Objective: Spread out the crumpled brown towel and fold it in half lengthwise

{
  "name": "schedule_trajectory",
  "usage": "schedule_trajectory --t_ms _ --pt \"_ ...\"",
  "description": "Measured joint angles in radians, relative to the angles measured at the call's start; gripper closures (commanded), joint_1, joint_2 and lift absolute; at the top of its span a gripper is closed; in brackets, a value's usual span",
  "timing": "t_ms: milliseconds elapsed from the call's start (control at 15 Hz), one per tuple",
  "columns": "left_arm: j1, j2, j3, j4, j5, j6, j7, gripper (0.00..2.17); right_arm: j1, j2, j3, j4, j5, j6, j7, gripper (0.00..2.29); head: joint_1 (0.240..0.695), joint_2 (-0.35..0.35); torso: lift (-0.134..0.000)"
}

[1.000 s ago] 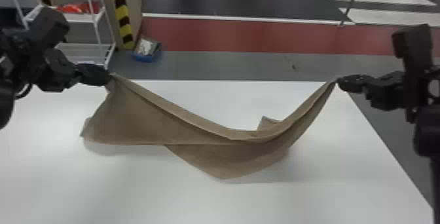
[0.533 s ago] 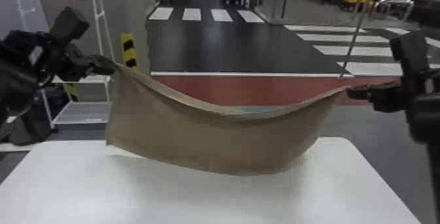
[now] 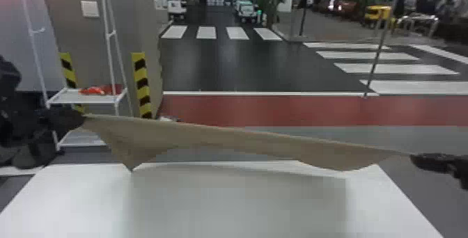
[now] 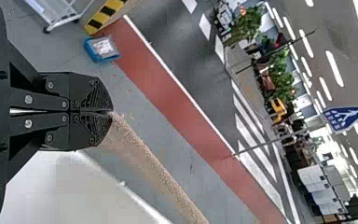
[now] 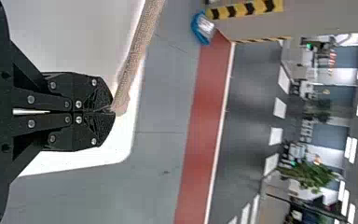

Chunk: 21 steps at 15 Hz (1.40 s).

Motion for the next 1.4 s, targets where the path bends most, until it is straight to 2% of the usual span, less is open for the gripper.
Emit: schedule_trajectory --t_ms 67,133,200,267,467,667,1000,1200,1333,1400 --pt "0.105 0.009 0.043 -0.063 0.006 -0.006 -0.009 2.0 0.11 0.008 -0.044 -0.065 -0.022 -0.015 0.01 1.39 0.58 -0.056 -0.125" --pt "0.199 0.014 0.08 -0.113 0.009 -0.016 -0.02 2.0 0.206 0.027 -0.089 -0.117 -0.045 -0.039 0.021 1.39 0.58 -0.056 -0.125" --pt "0.271 0.017 0.108 -0.146 0.01 -0.024 -0.031 2.0 0.28 0.047 -0.126 -0.152 -0.063 -0.07 0.033 1.39 0.66 -0.049 -0.125" --pt "0.349 0.019 0.136 -0.177 0.011 -0.041 -0.039 2.0 0.359 0.07 -0.162 -0.184 -0.079 -0.113 0.049 1.39 0.695 -0.045 -0.125" --pt "0.526 0.025 0.189 -0.222 0.009 -0.102 -0.081 2.0 0.544 0.14 -0.245 -0.22 -0.118 -0.263 0.107 1.39 0.695 -0.032 -0.125" --pt "0.635 0.045 0.221 -0.232 -0.014 -0.146 -0.122 2.0 0.652 0.179 -0.307 -0.186 -0.165 -0.385 0.124 1.39 0.695 -0.03 -0.125" --pt "0.706 0.081 0.294 -0.252 -0.043 -0.155 -0.195 2.0 0.687 0.189 -0.355 -0.126 -0.21 -0.466 0.129 1.39 0.695 -0.001 -0.125" --pt "0.708 0.08 0.287 -0.259 -0.058 -0.155 -0.205 2.0 0.673 0.189 -0.33 -0.12 -0.2 -0.482 0.129 1.37 0.695 0.008 -0.125" --pt "0.706 0.075 0.276 -0.266 -0.066 -0.157 -0.221 2.0 0.654 0.188 -0.299 -0.128 -0.189 -0.489 0.128 1.06 0.695 0.011 -0.125" --pt "0.706 0.074 0.272 -0.268 -0.067 -0.159 -0.225 2.0 0.642 0.187 -0.275 -0.137 -0.182 -0.491 0.123 0.8 0.695 0.025 -0.125"
